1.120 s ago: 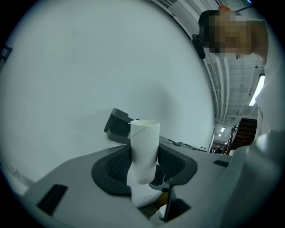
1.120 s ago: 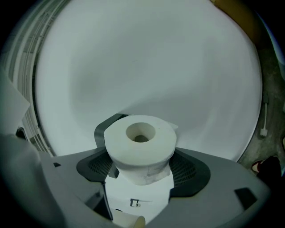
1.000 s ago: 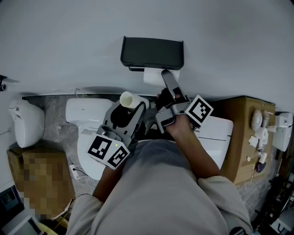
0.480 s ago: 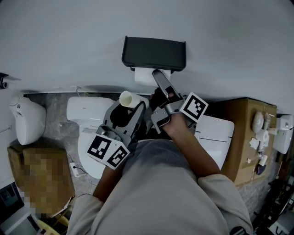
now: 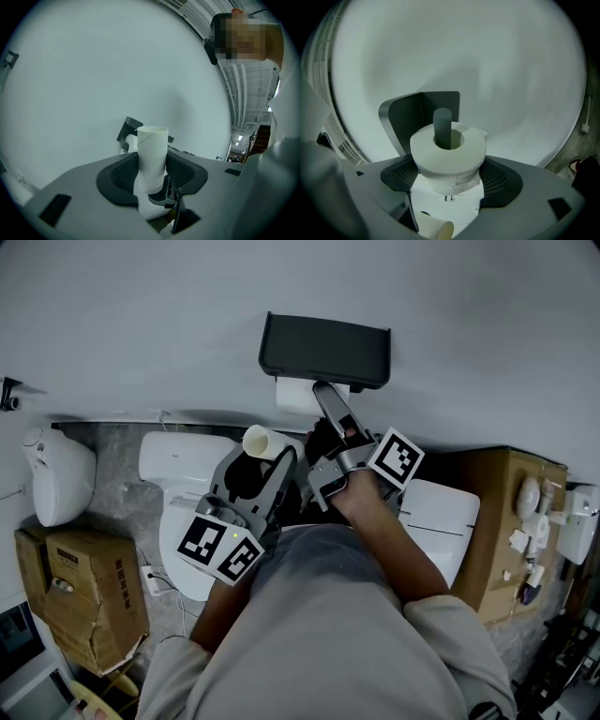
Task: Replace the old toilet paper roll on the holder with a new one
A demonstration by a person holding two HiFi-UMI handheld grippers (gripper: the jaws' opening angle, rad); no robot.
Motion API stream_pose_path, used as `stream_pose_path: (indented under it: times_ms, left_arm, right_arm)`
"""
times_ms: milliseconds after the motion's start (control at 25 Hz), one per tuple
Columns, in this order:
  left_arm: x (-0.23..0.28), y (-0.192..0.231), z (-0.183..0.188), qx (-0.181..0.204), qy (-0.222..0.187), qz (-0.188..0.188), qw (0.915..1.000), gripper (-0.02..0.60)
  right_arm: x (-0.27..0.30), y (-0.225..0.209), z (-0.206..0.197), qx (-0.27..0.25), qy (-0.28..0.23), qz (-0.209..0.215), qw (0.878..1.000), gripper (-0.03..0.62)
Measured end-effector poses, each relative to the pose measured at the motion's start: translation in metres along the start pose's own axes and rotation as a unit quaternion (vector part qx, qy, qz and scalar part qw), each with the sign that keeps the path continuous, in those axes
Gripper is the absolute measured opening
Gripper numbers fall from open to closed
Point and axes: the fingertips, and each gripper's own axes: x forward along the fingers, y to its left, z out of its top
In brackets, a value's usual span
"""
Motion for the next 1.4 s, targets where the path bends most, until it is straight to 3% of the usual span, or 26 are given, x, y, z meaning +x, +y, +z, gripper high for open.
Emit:
stream_pose_path:
  times_ms: [640,920,1120,1200,1320,1400]
  left_arm:
    - [0.009,-0.002,0.002,-0.003,0.002,-0.011,0.9999,0.178]
    - [0.009,-0.001,0.006,-0.001,-0.002,-0.009,1.0,0.178]
    - [0.012,0.0,0.012,-0.001,-0.009,-0.009,0.9999,0.178]
    - [0.012,0.001,0.014,-0.002,-0.01,-0.007,0.9999,0.178]
    - [0.013,0.003,0.019,0.003,-0.017,-0.003,0.9998,0.178]
    - [0.014,0.004,0.025,0.007,-0.022,0.0,0.9997,0.178]
  right_arm:
    - [-0.011,0.002,-0.015,-0.017,0.047,0.003,0.999,0.397]
    - [-0.036,-0.019,-0.027,-0.02,0.072,-0.027,0.997,0.396]
    - [-0.055,-0.021,-0.041,-0.019,0.108,-0.025,0.994,0.389]
    - [-0.063,-0.02,-0.044,-0.014,0.113,-0.022,0.993,0.357]
    - [-0.076,-0.018,-0.041,-0.027,0.11,-0.018,0.993,0.196]
    - [-0.079,-0.009,-0.041,-0.049,0.118,-0.001,0.992,0.132]
